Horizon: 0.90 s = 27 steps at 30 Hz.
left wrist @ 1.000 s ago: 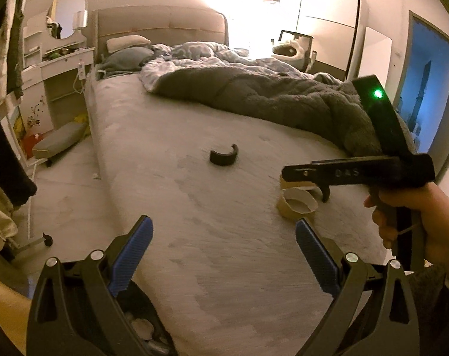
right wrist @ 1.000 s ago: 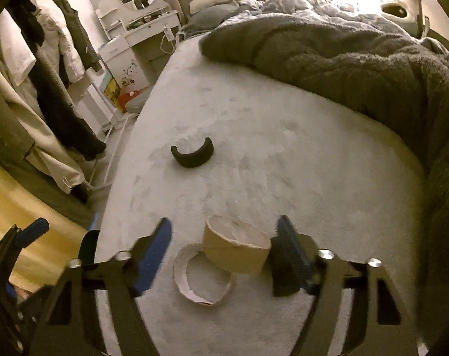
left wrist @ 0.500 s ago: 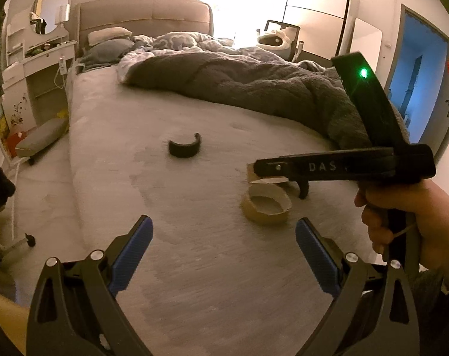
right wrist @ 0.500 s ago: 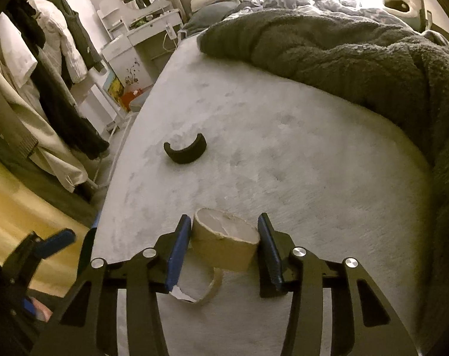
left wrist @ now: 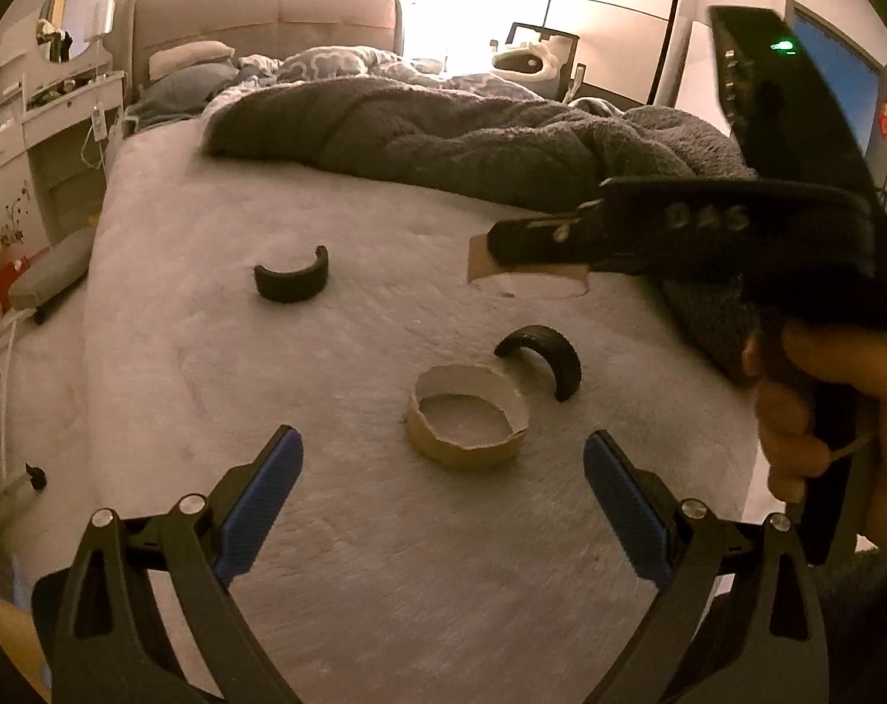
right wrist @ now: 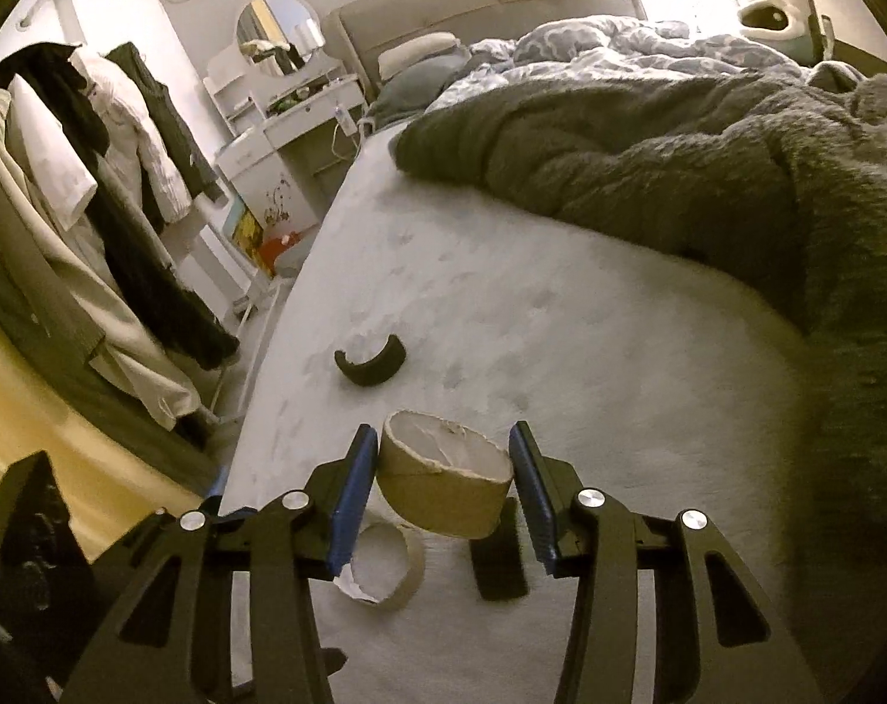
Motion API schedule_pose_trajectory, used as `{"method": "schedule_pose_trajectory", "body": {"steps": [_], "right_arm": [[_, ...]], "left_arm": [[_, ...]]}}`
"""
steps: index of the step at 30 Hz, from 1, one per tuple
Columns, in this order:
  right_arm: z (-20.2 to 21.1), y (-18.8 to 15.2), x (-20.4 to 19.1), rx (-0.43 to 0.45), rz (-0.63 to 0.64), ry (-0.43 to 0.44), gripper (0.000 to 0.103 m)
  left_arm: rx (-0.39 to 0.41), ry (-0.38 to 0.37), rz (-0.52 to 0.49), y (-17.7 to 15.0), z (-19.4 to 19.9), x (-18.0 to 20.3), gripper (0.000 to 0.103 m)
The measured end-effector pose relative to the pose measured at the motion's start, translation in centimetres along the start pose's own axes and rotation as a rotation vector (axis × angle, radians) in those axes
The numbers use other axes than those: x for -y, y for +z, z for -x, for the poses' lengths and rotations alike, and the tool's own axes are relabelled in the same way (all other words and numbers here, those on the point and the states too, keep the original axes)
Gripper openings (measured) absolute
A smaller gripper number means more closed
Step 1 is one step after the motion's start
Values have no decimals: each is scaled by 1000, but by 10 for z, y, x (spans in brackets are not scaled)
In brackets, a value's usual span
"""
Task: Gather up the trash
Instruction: 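Close the right gripper on the tan tape roll while the left gripper grasps the cardboard ring, then carry the tape roll and cardboard ring over the black bin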
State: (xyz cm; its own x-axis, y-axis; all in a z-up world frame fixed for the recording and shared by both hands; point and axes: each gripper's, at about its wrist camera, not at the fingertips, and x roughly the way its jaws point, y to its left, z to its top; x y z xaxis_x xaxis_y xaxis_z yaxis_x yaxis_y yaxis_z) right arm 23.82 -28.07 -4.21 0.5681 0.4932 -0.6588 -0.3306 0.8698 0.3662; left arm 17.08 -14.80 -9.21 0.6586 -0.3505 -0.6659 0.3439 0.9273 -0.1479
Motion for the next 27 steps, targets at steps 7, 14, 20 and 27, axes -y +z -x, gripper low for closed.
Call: {"method": "schedule_pose_trajectory", "body": {"steps": [7, 14, 20, 27], "right_arm": [[7, -5, 12, 10, -13, 2, 47], [15, -10, 26, 14, -23, -3, 47], [22, -16, 28, 21, -7, 7, 47], [26, -18, 29, 24, 3, -5, 47]], "left_arm": [[-26, 34, 3, 4, -19, 6, 97], [-14, 36, 0, 7, -28, 14, 89], [-51, 61, 14, 11, -42, 13, 73], [-54, 67, 17, 10, -44, 13, 54]]}}
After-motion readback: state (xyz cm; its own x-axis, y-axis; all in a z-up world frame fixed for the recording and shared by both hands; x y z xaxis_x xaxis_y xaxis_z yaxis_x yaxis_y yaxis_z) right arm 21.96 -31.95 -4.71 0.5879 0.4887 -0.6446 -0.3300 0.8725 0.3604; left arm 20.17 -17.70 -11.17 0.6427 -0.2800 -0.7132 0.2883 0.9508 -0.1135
